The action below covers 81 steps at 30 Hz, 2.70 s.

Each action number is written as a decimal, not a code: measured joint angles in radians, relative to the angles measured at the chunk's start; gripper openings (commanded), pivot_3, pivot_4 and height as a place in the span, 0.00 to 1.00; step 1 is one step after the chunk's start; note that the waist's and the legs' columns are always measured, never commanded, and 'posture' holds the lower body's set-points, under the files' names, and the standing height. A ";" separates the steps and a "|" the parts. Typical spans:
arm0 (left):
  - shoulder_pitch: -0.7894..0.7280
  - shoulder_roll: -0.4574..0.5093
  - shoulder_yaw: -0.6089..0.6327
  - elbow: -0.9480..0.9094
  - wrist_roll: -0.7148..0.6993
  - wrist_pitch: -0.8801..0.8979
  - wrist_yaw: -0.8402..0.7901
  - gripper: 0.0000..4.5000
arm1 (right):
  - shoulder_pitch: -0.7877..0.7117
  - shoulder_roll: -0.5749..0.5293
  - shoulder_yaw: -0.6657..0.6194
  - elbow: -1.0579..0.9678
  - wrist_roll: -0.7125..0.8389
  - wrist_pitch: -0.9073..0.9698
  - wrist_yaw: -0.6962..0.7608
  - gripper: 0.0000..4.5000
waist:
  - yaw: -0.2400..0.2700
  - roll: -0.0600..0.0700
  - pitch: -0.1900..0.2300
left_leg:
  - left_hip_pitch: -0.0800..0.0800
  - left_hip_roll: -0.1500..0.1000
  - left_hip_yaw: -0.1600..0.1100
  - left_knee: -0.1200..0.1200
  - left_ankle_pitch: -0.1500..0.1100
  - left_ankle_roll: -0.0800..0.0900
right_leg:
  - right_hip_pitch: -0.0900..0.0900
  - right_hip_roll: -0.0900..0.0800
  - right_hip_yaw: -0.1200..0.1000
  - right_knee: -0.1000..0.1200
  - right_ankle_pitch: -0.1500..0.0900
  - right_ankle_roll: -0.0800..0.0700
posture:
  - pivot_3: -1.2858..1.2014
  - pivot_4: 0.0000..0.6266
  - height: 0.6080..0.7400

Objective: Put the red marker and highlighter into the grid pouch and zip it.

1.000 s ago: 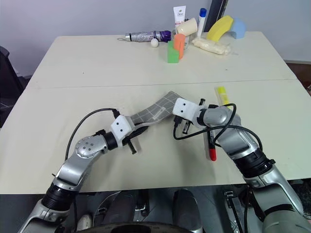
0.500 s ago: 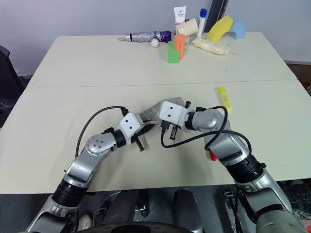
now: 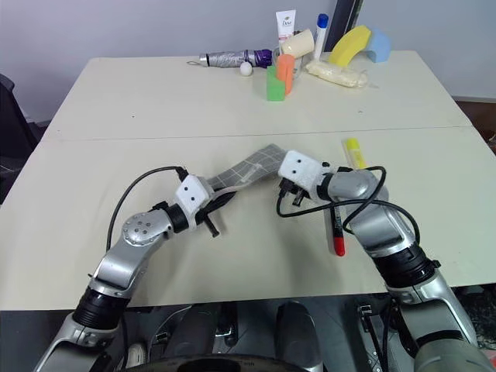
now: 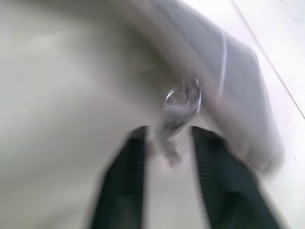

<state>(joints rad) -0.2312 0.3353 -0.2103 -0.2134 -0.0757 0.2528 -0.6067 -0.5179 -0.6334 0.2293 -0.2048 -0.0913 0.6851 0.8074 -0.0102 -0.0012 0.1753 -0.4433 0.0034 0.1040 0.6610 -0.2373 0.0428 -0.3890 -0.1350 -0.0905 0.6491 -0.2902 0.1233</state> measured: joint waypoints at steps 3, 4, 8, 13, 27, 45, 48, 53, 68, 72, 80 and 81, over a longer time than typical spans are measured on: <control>-0.003 -0.034 0.003 0.000 -0.002 0.000 0.021 0.00 | -0.005 0.064 -0.059 0.016 0.046 0.052 -0.043 0.76 | 0.002 0.000 0.000 | 0.000 0.000 0.000 0.000 0.000 0.000 | 0.000 0.000 0.000 0.000 0.000 0.000 | 0.52 0.24 1.00; -0.005 -0.043 0.003 0.000 -0.002 0.000 0.026 0.00 | -0.008 0.074 -0.073 0.018 0.058 0.069 -0.055 0.76 | 0.003 0.000 0.000 | -0.001 0.000 0.000 0.001 0.000 0.000 | 0.000 0.000 0.000 0.000 0.000 0.000 | 0.52 0.24 1.00; -0.010 -0.057 0.003 0.001 -0.002 0.000 0.044 0.00 | -0.026 0.110 -0.145 0.022 0.103 0.141 -0.107 0.76 | 0.003 0.000 0.000 | -0.001 0.000 0.000 0.001 0.000 0.000 | 0.000 0.000 0.000 0.000 0.000 0.000 | 0.52 0.24 1.00; -0.018 -0.064 0.003 0.006 0.000 -0.003 0.055 0.00 | -0.033 0.178 -0.213 0.029 0.170 0.226 -0.169 0.76 | 0.000 0.000 0.000 | -0.001 0.000 0.000 0.001 0.000 0.000 | 0.000 0.000 0.000 0.000 0.000 0.000 | 0.52 0.24 1.00; -0.040 -0.062 0.003 0.044 0.005 -0.030 0.078 0.00 | -0.052 0.182 -0.258 0.001 0.321 0.337 -0.197 0.35 | 0.000 0.000 0.000 | -0.001 0.000 0.000 0.001 -0.001 0.001 | 0.000 0.000 0.000 0.000 0.000 0.000 | 0.52 0.24 1.00; -0.045 -0.062 0.002 0.054 0.014 -0.045 0.085 0.00 | -0.049 0.205 -0.269 -0.023 0.427 0.356 -0.271 0.57 | 0.000 0.000 0.000 | -0.001 0.000 0.000 0.001 -0.002 0.003 | -0.001 0.000 0.000 0.000 0.000 0.000 | 0.52 0.24 1.00; -0.045 -0.062 0.002 0.055 0.020 -0.047 0.085 0.00 | -0.049 0.212 -0.277 -0.012 0.430 0.356 -0.294 0.20 | 0.000 0.000 0.000 | -0.001 0.000 0.000 0.001 -0.002 0.003 | -0.001 0.000 0.000 0.000 0.000 0.000 | 0.52 0.24 1.00; -0.045 -0.061 -0.002 0.056 0.025 -0.051 0.083 0.00 | -0.049 0.214 -0.279 -0.004 0.439 0.358 -0.316 0.00 | 0.000 0.000 0.000 | -0.001 0.000 0.000 0.001 -0.002 0.003 | -0.001 0.000 0.000 0.000 0.000 0.000 | 0.52 0.24 1.00; -0.045 -0.049 -0.014 0.091 0.063 -0.096 0.047 0.00 | -0.057 0.083 -0.044 -0.074 0.414 0.336 -0.220 0.00 | 0.000 0.000 0.000 | -0.001 0.001 0.000 0.000 -0.003 0.006 | -0.001 0.000 0.000 0.000 0.000 0.000 | 0.52 0.24 1.00; -0.041 -0.032 -0.024 0.091 0.065 -0.096 0.025 0.00 | -0.076 0.068 -0.012 -0.090 0.411 0.334 -0.195 0.00 | 0.000 0.000 0.000 | -0.001 0.001 0.000 0.000 -0.003 0.005 | -0.001 -0.001 0.000 -0.001 0.000 0.000 | 0.52 0.24 1.00; 0.018 0.087 -0.025 0.021 0.019 -0.047 -0.093 0.00 | -0.083 0.020 -0.003 -0.106 0.400 0.322 -0.167 0.00 | -0.002 0.000 0.000 | -0.001 0.002 0.000 0.000 -0.004 0.005 | -0.001 -0.002 0.000 -0.002 0.000 0.000 | 0.52 0.24 1.00; 0.023 0.103 -0.019 0.009 0.010 -0.039 -0.110 0.00 | -0.083 0.009 -0.003 -0.101 0.392 0.317 -0.163 0.00 | -0.002 0.000 0.000 | -0.001 0.002 0.000 0.000 -0.004 0.005 | -0.001 -0.002 0.000 -0.002 0.000 0.000 | 0.52 0.24 1.00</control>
<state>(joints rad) -0.2080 0.4383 -0.2294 -0.2039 -0.0655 0.2136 -0.7164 -0.6006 -0.6245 0.2259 -0.3059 0.3008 1.0017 0.6442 -0.0120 -0.0009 0.1755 -0.4447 0.0054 0.1044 0.6614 -0.2412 0.0475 -0.3904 -0.1372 -0.0902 0.6470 -0.2902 0.1229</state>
